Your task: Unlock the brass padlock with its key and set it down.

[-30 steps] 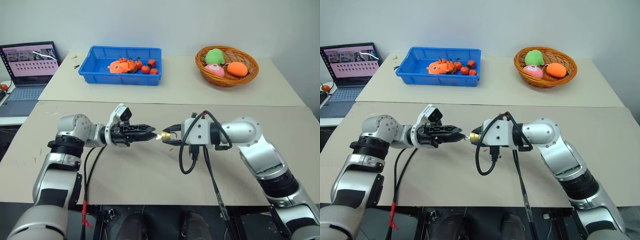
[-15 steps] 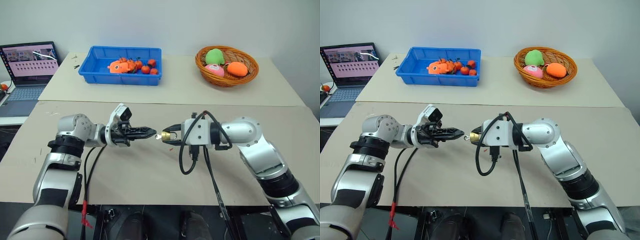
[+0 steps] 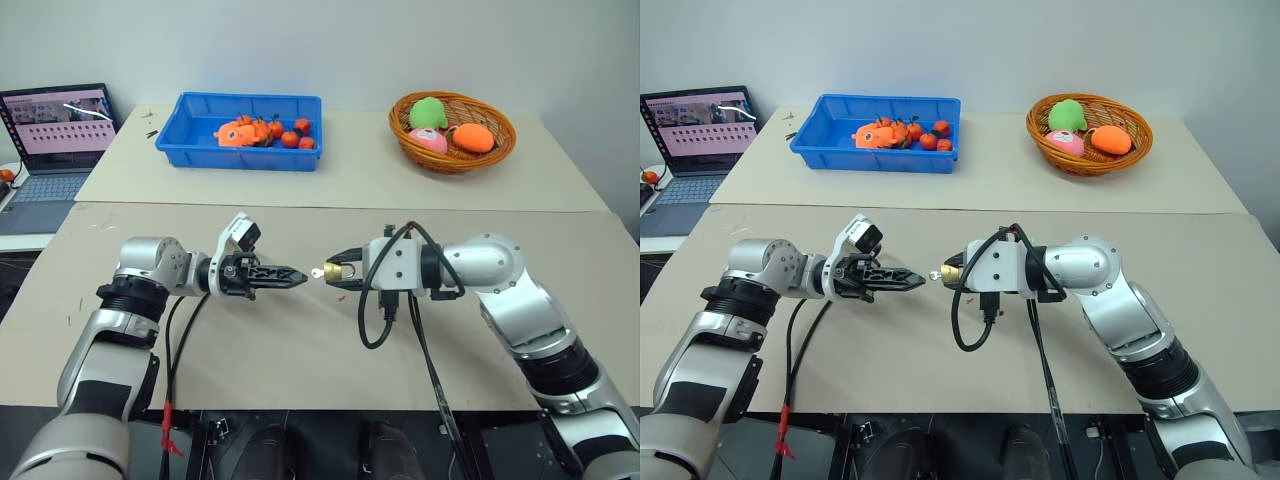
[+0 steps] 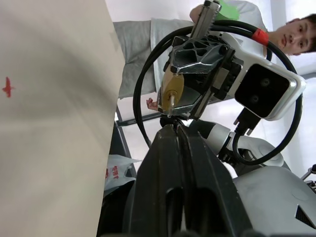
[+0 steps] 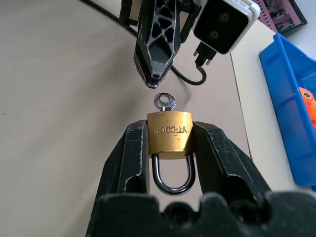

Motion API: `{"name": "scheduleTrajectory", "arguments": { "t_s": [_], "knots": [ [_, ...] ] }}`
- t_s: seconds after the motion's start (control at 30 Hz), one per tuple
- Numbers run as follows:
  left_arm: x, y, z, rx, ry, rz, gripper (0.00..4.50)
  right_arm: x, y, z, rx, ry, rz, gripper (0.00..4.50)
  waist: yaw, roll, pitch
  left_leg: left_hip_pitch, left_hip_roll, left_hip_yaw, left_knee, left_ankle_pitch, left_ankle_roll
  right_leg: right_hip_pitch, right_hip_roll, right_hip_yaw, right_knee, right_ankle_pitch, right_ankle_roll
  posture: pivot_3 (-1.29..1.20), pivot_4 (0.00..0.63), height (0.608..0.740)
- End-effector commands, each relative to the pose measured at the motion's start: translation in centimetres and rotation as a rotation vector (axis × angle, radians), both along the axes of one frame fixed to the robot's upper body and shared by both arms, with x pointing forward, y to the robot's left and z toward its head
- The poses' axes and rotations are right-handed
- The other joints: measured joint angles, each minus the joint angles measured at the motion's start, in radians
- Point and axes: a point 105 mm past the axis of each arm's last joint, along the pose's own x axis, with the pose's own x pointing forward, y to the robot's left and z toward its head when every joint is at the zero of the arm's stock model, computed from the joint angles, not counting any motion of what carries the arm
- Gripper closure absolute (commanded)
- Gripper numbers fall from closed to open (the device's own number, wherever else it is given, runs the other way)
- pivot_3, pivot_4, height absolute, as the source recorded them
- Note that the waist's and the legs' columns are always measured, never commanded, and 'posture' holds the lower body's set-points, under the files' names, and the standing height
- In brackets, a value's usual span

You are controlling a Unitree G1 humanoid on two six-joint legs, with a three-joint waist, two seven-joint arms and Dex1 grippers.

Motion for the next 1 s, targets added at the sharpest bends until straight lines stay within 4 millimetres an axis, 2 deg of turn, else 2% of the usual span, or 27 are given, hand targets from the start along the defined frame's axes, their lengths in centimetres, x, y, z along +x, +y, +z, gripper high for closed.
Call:
{"name": "scheduleTrajectory", "arguments": {
  "t_s": [0.03,0.13,0.53,0.8,0.9,0.93,1.0],
  "knots": [
    [0.2,-0.1,0.8,-0.019,-0.012,-0.006,2.47,-0.3,0.1,1.1,0.007,-0.062,0.018,3.59,0.0,0.0,0.0,0.0,0.0,0.0,0.0,0.0,0.0,0.0,0.0,0.0,0.0,0.0,0.0,0.0,0.15,0.692],
    [0.3,-0.1,0.8,-0.02,-0.009,-0.001,1.58,-0.3,0.1,1.1,0.005,-0.063,0.017,3.59,0.0,0.0,0.0,0.0,0.0,0.0,0.0,0.0,0.0,0.0,0.0,0.0,0.0,0.0,0.0,0.0,0.15,0.692],
    [1.1,-1.8,1.9,-0.079,0.009,0.017,1.58,-0.2,0.1,1.1,0.004,-0.067,0.015,3.59,0.001,0.0,0.0,0.0,0.0,0.0,0.0,0.0,0.0,0.0,0.0,0.0,0.0,0.0,0.0,0.0,0.15,0.692],
    [0.6,-1.6,2.0,-0.075,0.024,0.0,1.58,-0.2,0.0,1.1,0.002,-0.068,0.013,3.59,0.0,0.0,0.0,0.0,0.0,0.0,0.0,0.0,0.0,0.0,0.0,0.0,0.0,0.0,0.0,0.0,0.15,0.692],
    [0.2,-1.5,1.7,-0.06,0.02,-0.015,2.25,-0.2,0.1,1.1,0.003,-0.068,0.016,3.59,0.0,0.0,0.0,0.0,0.0,0.0,0.0,0.0,0.0,0.0,0.0,0.0,0.0,0.0,0.0,0.0,0.15,0.692],
    [0.2,-1.4,1.5,-0.055,0.019,-0.014,2.72,-0.2,0.1,1.1,0.003,-0.068,0.017,3.59,0.001,0.0,0.0,0.0,0.0,0.0,0.0,0.0,0.0,0.0,0.0,0.0,0.0,0.0,0.0,0.0,0.15,0.692],
    [0.1,-1.3,1.3,-0.042,0.018,-0.014,3.37,-0.2,0.1,1.1,0.002,-0.068,0.019,3.59,0.001,0.0,0.0,0.0,0.0,0.0,0.0,0.0,0.0,0.0,0.0,0.0,0.0,0.0,0.0,0.0,0.15,0.692]
  ]
}}
